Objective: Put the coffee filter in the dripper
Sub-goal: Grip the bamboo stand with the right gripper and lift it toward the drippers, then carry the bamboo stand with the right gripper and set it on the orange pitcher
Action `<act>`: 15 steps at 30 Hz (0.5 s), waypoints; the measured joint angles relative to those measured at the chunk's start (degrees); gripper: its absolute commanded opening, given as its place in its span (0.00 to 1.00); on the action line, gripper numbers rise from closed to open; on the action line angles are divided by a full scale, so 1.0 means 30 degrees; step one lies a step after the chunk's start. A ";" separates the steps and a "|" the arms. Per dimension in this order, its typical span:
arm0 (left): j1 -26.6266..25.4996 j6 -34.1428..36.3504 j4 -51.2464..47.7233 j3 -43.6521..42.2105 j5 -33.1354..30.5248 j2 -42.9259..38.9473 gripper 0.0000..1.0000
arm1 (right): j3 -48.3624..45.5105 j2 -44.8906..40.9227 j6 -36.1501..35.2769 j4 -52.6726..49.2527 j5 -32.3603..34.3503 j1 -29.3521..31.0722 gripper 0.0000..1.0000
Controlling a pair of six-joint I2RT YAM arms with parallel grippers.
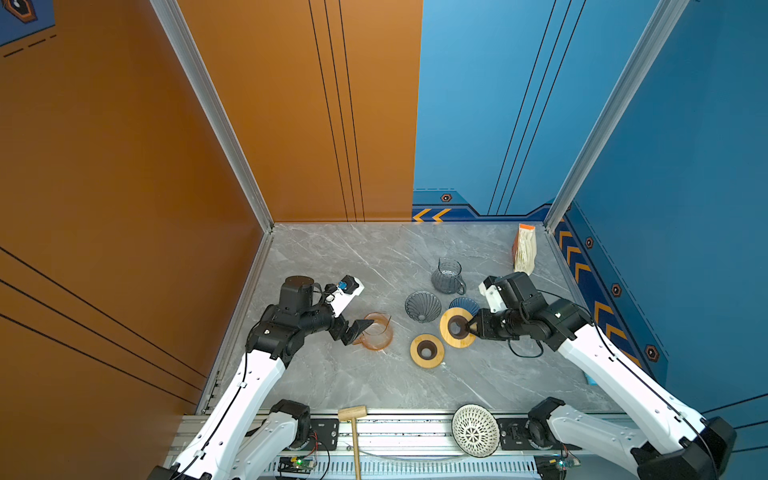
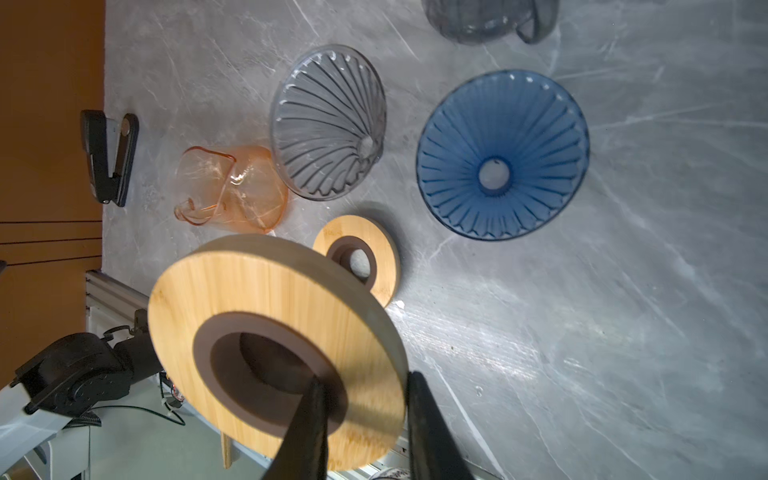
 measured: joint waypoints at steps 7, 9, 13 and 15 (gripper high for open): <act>0.1581 0.0066 -0.0765 -0.0044 0.0015 -0.1005 0.98 | 0.3891 0.4546 -0.0845 -0.0051 0.0102 0.1749 0.24; 0.1953 0.0146 -0.0896 -0.0095 0.0080 -0.1166 0.98 | 0.4962 0.5894 -0.1005 -0.0051 0.0197 0.2295 0.24; 0.2310 0.0576 -0.1333 -0.0393 0.0051 -0.1362 0.98 | 0.6987 0.8415 -0.1268 -0.0051 0.0517 0.3337 0.24; 0.2361 0.0729 -0.1639 -0.0459 -0.0029 -0.1472 0.98 | 0.7941 0.9646 -0.1297 -0.0051 0.0641 0.3832 0.24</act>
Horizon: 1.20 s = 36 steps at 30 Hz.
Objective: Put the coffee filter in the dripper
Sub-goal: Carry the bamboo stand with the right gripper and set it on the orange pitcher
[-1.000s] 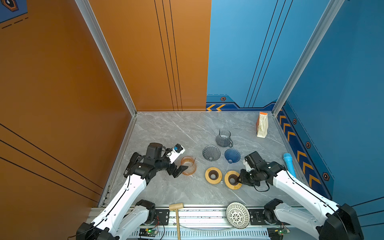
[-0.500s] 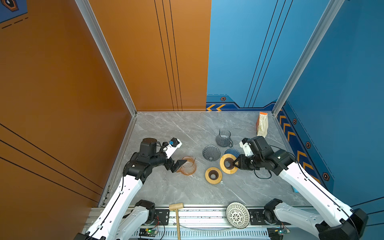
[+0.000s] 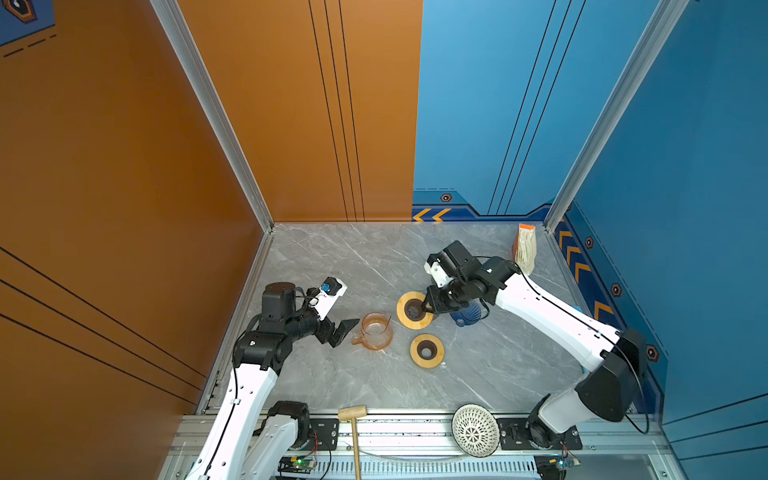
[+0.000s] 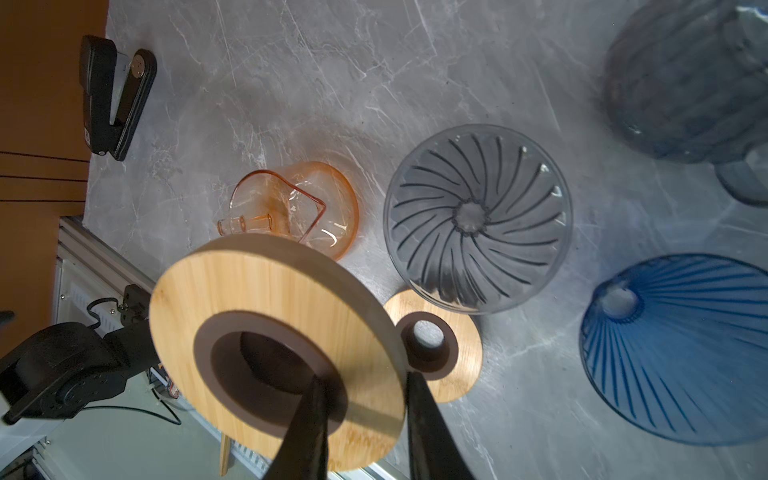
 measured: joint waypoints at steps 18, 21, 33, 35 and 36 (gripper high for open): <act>0.0175 0.0415 -0.1494 -0.1749 -0.0648 -0.2259 0.98 | 0.5763 0.6426 0.0036 -0.0066 -0.0525 0.1158 0.24; 0.0299 0.0488 -0.1654 -0.1836 -0.0699 -0.2135 0.98 | 0.5778 0.6594 0.0036 -0.0087 -0.0692 0.1297 0.24; 0.0474 0.0794 -0.1705 -0.1858 -0.0685 -0.1902 0.98 | 0.6018 0.7504 0.0080 -0.0299 -0.0947 0.1661 0.26; 0.0532 0.0860 -0.1712 -0.1858 -0.0692 -0.1785 0.98 | 0.6033 0.7599 0.0124 -0.0306 -0.0940 0.1676 0.26; 0.0546 0.0882 -0.1727 -0.1858 -0.0685 -0.1705 0.98 | 0.6040 0.7621 0.0124 -0.0313 -0.0940 0.1676 0.26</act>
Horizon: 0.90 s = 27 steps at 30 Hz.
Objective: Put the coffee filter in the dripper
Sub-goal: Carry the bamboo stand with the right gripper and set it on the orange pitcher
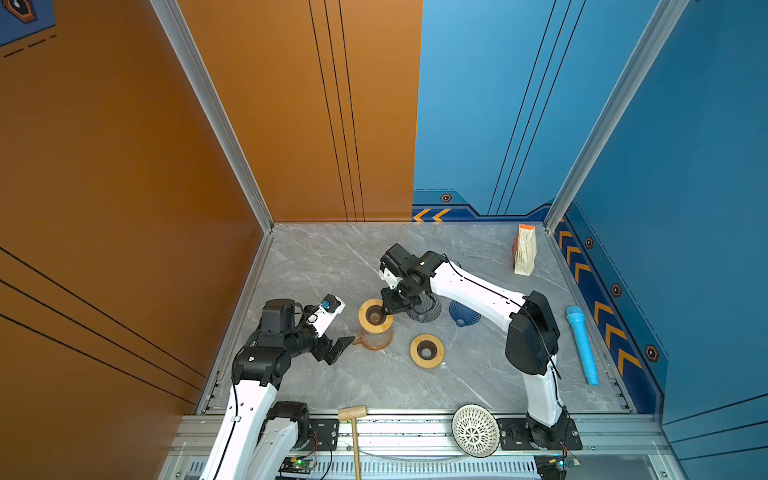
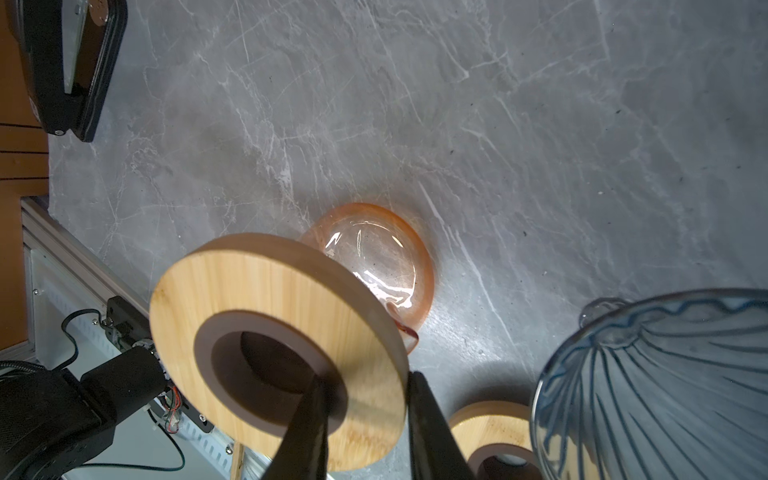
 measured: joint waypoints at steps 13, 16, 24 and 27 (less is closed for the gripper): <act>0.0080 0.0109 -0.0248 0.0000 0.0007 0.0168 0.98 | 0.0452 0.0189 -0.0007 -0.0525 0.0029 0.0393 0.31; 0.0080 0.0109 -0.0255 0.0000 0.0007 0.0168 0.98 | 0.0474 0.0189 -0.0007 -0.0685 0.0226 0.0466 0.32; 0.0080 0.0109 -0.0255 0.0000 0.0044 0.0168 0.98 | 0.0634 0.0189 -0.0015 -0.0823 0.0517 0.0481 0.36; 0.0080 0.0109 -0.0255 0.0000 0.0066 0.0160 0.98 | 0.0656 0.0189 -0.0015 -0.0823 0.0525 0.0481 0.36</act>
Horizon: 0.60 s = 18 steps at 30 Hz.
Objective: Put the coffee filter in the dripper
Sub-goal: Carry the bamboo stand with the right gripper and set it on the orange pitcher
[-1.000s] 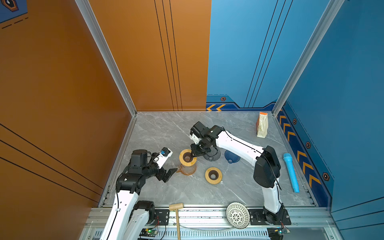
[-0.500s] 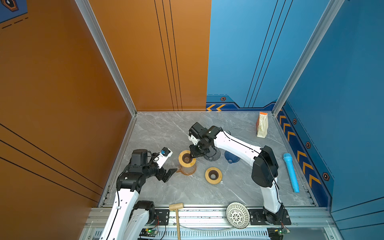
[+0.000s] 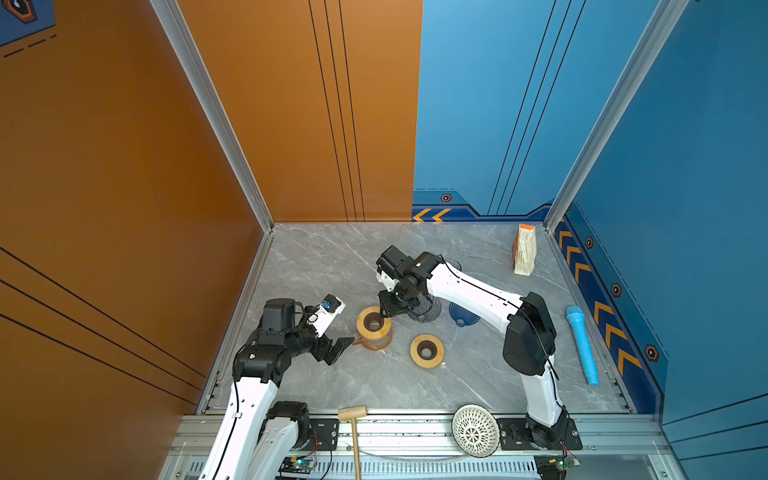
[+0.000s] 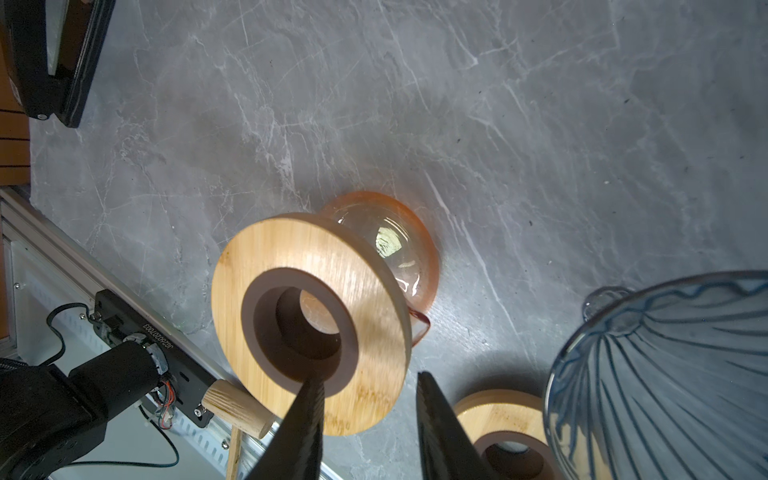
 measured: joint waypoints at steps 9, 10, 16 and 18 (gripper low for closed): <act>0.0007 -0.0029 0.0066 0.0007 0.0299 0.0066 0.98 | 0.0648 0.0000 -0.0007 -0.0007 0.0211 0.0000 0.37; 0.0007 -0.0087 0.0168 0.0007 0.0350 0.0095 0.98 | 0.0714 -0.0007 -0.0015 -0.0007 0.0321 0.0000 0.37; 0.0036 -0.0976 0.0911 0.0656 0.0415 0.0517 0.98 | 0.0852 -0.0277 -0.0408 -0.0022 0.1479 0.0000 0.37; 0.0036 -0.1253 0.1144 0.1355 0.0437 0.0969 0.98 | 0.0852 -0.0707 -0.0663 -0.0022 0.2047 0.0000 0.37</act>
